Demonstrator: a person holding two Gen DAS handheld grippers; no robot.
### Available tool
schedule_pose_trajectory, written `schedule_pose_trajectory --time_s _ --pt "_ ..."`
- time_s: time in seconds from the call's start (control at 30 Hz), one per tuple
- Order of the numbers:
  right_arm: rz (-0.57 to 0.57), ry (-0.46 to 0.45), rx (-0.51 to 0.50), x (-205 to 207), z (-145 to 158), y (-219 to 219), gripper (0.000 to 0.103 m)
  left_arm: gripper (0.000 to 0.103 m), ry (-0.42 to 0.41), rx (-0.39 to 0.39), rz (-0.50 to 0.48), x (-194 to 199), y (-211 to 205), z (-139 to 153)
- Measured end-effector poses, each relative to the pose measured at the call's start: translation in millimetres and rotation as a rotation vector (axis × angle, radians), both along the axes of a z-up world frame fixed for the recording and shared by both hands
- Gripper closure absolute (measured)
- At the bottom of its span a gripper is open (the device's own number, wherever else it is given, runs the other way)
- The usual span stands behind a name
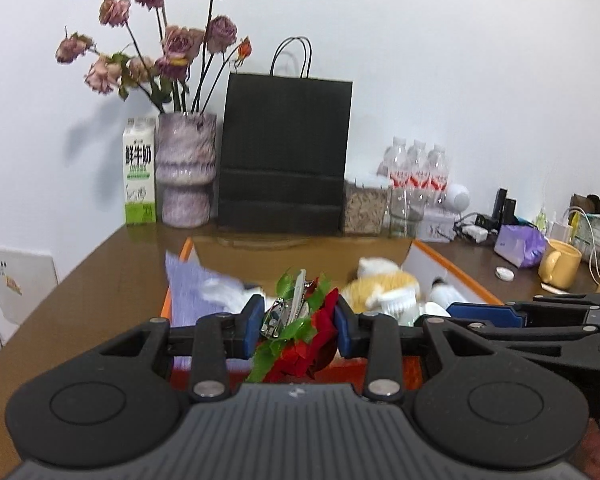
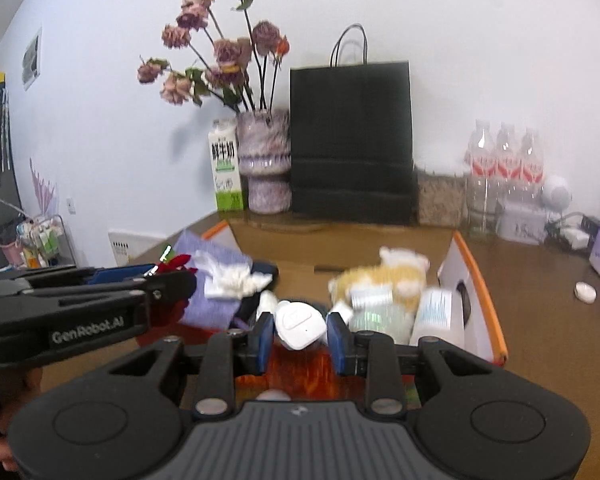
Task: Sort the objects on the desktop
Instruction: 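Carry the flower and cap over the box and open both tools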
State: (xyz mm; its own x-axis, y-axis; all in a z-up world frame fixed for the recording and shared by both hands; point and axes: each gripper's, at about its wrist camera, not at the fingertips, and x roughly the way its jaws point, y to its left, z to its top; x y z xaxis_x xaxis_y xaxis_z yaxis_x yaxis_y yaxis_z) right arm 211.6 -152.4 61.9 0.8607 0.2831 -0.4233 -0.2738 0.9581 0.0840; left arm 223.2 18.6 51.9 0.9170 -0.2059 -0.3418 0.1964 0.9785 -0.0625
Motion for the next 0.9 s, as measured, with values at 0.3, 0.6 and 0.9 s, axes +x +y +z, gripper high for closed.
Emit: schedule_pose_trajectory --time_s 0.3,0.6,0.9 --pt "-0.001 -0.046 -0.03 50 7 7 0.075 0.067 -0.027 -0.015 0.06 52 -3 9" --pt "0.032 -0.008 -0.024 88 -16 7 0.075 0.067 0.021 0.007 0.093 79 -2 -16" --pt "0.019 0.022 -0.024 92 -31 4 0.075 0.067 0.035 0.039 0.101 81 -4 -28"
